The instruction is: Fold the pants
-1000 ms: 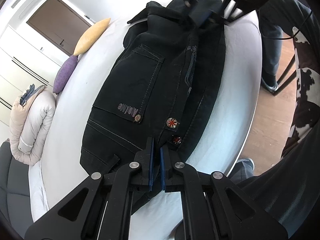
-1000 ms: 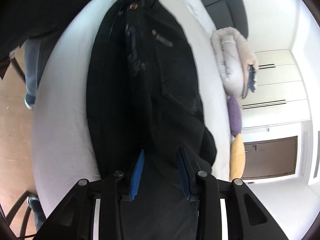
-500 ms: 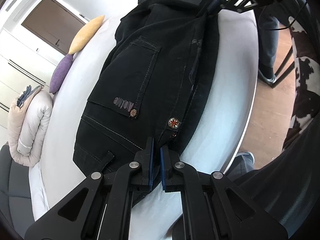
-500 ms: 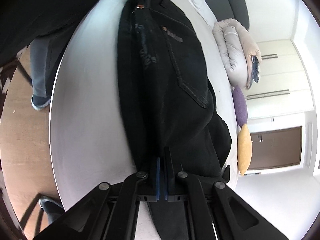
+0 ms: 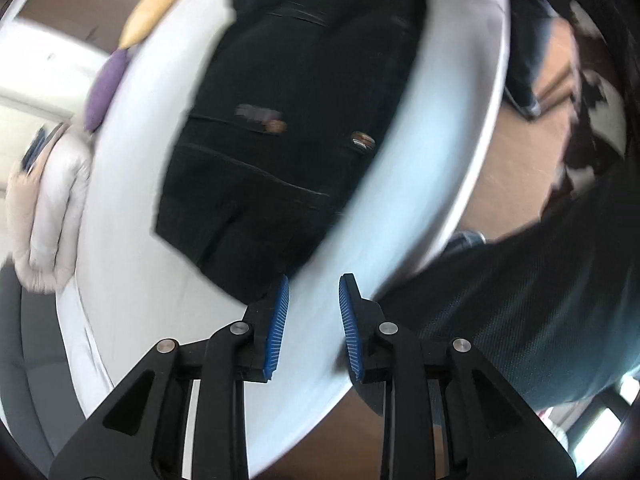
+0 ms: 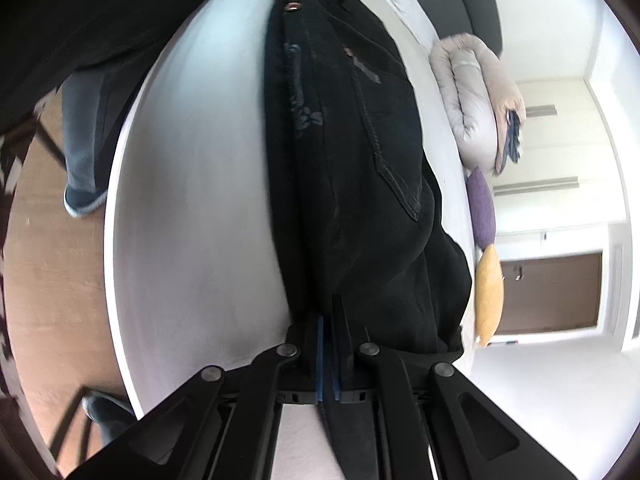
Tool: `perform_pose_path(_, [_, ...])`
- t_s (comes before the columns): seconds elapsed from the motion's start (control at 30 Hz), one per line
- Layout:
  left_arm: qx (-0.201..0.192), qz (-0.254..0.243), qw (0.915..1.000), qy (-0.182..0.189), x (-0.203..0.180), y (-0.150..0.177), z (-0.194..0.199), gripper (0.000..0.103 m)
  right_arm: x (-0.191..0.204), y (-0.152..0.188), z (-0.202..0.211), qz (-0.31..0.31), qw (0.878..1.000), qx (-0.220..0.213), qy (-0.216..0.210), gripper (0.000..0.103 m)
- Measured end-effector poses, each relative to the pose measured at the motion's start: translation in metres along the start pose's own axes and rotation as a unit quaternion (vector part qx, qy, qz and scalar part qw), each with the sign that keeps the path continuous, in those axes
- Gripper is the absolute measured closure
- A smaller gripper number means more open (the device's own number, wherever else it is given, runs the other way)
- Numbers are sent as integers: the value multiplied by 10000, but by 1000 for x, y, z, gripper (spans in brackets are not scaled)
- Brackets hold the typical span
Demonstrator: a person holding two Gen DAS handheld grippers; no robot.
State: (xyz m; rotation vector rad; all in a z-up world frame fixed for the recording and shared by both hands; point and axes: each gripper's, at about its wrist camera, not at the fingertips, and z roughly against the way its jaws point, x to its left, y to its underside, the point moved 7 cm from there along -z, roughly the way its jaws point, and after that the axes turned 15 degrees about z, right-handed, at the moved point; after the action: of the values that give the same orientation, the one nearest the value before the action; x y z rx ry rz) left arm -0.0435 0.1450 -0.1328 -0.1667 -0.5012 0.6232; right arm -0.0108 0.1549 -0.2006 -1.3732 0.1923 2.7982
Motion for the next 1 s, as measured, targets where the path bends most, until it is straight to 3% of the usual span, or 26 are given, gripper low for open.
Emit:
perform_pose_path(0.07, [-363, 639, 9971, 195, 10, -23, 13, 78, 1, 0, 0, -31, 10000, 3, 35, 96])
perform_pose_path(0.13, [-829, 1261, 9873, 492, 13, -53, 23, 78, 1, 0, 0, -72, 9999, 1, 85, 96])
perform_pose_path(0.2, [-1137, 1966, 9686, 1017, 10, -89, 21, 78, 2, 0, 1, -134, 9998, -13, 132, 95])
perform_pose_path(0.27, [-1179, 2409, 9524, 1451, -2, -116, 5, 78, 3, 1, 1, -187, 9997, -21, 180, 95])
perform_pose_path(0.37, [-838, 2868, 9330, 2003, -24, -139, -38, 78, 4, 1, 2, -284, 9992, -22, 294, 95])
perform_pose_path(0.4, [-689, 3029, 9287, 2026, -30, -140, -53, 78, 4, 2, 3, -335, 9989, -31, 320, 95])
perform_pose_path(0.47, [-852, 3268, 9205, 1966, -32, -141, -62, 78, 1, 5, 9, -557, 9980, -115, 288, 93])
perform_pose_path(0.5, [-883, 3374, 9159, 1986, -30, -140, -63, 78, -2, 8, 14, -755, 9967, -226, 168, 88])
perform_pose_path(0.53, [-889, 3437, 9130, 2008, -29, -139, -63, 78, -12, 15, 24, -1245, 9910, -467, -129, 76])
perform_pose_path(0.57, [-889, 3508, 9096, 2040, -28, -137, -64, 78, -23, 22, 30, -1735, 9813, -683, -483, 61])
perform_pose_path(0.6, [-909, 3558, 9070, 2062, -28, -136, -65, 78, -36, 31, 33, -2226, 9676, -878, -803, 31])
perform_pose_path(0.63, [-941, 3596, 9050, 2069, -27, -136, -66, 78, -61, 49, 35, -2929, 9441, -1086, -1055, 23])
perform_pose_path(0.73, [-949, 3714, 9007, 2043, -32, -135, -70, 78, -134, 99, 14, -4184, 8983, -943, -957, 23])
perform_pose_path(0.8, [-957, 3798, 8981, 2000, -33, -136, -72, 78, -182, 135, -15, -4982, 8604, -684, -833, 21])
perform_pose_path(0.9, [-999, 3807, 9016, 1792, -42, -134, -67, 78, -239, 179, -80, -5783, 8130, 24, -674, 22])
perform_pose_path(0.97, [-1024, 3831, 9028, 1662, -46, -134, -66, 78, -263, 197, -133, -6192, 7796, 504, -789, 22])
perform_pose_path(1.0, [-1033, 3846, 9026, 1633, -47, -135, -67, 78, -268, 205, -151, -6304, 7690, 720, -775, 22])
